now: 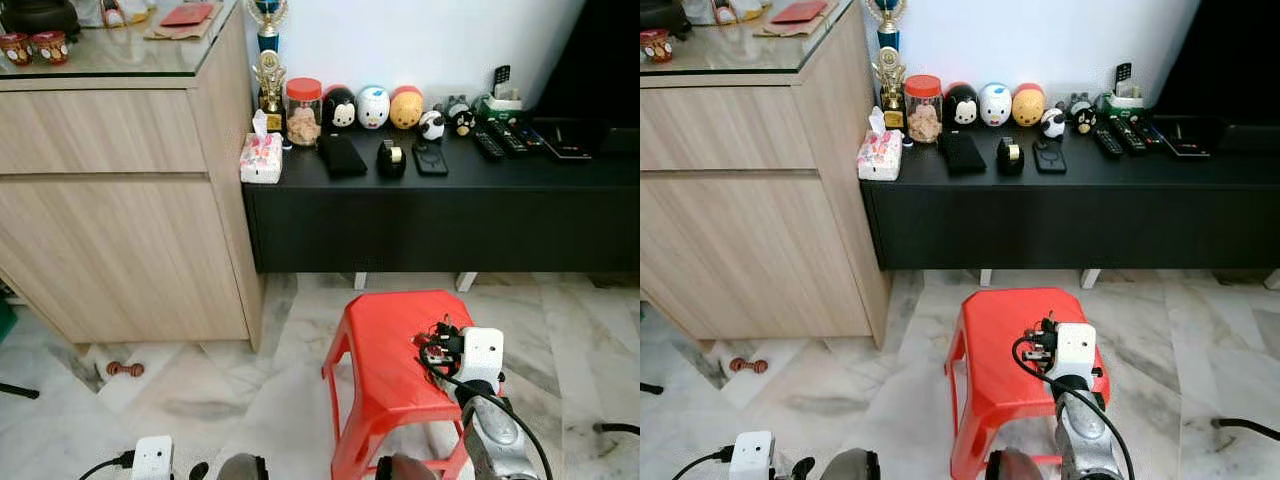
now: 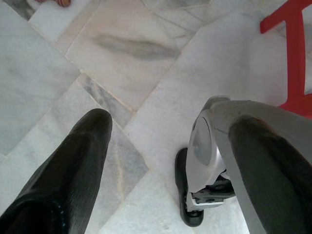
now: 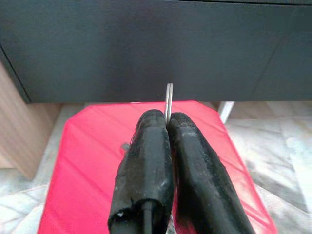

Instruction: Hang keys on a hook

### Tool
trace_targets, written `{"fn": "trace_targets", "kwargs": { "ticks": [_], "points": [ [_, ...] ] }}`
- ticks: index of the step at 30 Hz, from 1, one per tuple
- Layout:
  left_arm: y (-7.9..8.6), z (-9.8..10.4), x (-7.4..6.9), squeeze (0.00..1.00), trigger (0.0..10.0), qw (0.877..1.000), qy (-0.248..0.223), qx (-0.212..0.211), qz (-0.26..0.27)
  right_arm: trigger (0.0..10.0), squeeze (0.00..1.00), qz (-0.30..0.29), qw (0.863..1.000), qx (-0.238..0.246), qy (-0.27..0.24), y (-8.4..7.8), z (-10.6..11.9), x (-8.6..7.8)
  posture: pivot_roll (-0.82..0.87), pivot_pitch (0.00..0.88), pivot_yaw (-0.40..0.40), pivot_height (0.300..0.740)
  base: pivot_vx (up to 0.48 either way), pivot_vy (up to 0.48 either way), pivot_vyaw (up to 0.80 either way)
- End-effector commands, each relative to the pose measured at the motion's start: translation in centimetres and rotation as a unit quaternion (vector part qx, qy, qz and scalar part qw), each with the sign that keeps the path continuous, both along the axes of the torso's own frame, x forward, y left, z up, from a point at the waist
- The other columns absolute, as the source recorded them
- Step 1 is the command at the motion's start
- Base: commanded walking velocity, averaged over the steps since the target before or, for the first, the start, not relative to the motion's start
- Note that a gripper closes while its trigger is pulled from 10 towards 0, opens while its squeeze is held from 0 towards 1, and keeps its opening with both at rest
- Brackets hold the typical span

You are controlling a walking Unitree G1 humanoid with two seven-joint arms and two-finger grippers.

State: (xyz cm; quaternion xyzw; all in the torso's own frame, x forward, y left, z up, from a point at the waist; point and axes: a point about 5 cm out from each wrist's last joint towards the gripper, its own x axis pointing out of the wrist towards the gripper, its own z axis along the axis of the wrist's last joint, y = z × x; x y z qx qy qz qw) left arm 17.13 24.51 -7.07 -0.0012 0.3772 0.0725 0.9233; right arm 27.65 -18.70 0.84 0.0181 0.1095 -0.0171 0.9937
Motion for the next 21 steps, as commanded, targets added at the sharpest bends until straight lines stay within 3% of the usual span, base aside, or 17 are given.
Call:
{"fn": "trace_targets", "kwargs": {
  "ticks": [1, 17, 21],
  "points": [
    [0.0, -0.3, -0.5, 0.00, 10.0, 1.000, 0.011, -0.002, 0.001, 10.0, 0.00, -0.006, 1.000, 0.002, -0.014, -0.1, 0.5, 0.3, 0.15, 0.000, -0.048, 0.636, -0.289, 0.000, 0.00],
    [0.5, -0.9, -2.1, 0.00, 10.0, 0.999, 0.042, -0.006, 0.013, 10.0, 0.00, -0.024, 1.000, 0.008, 0.009, -0.6, -0.4, -0.3, 0.15, 0.000, -0.044, 0.636, -0.278, 0.000, 0.00],
    [0.6, -1.0, -2.2, 0.00, 10.0, 0.999, 0.050, 0.001, 0.010, 10.0, 0.00, -0.025, 0.999, 0.009, 0.019, -0.6, -0.7, -0.5, 0.15, 0.000, -0.044, 0.636, 0.000, 0.000, 0.00]
  ]
}}
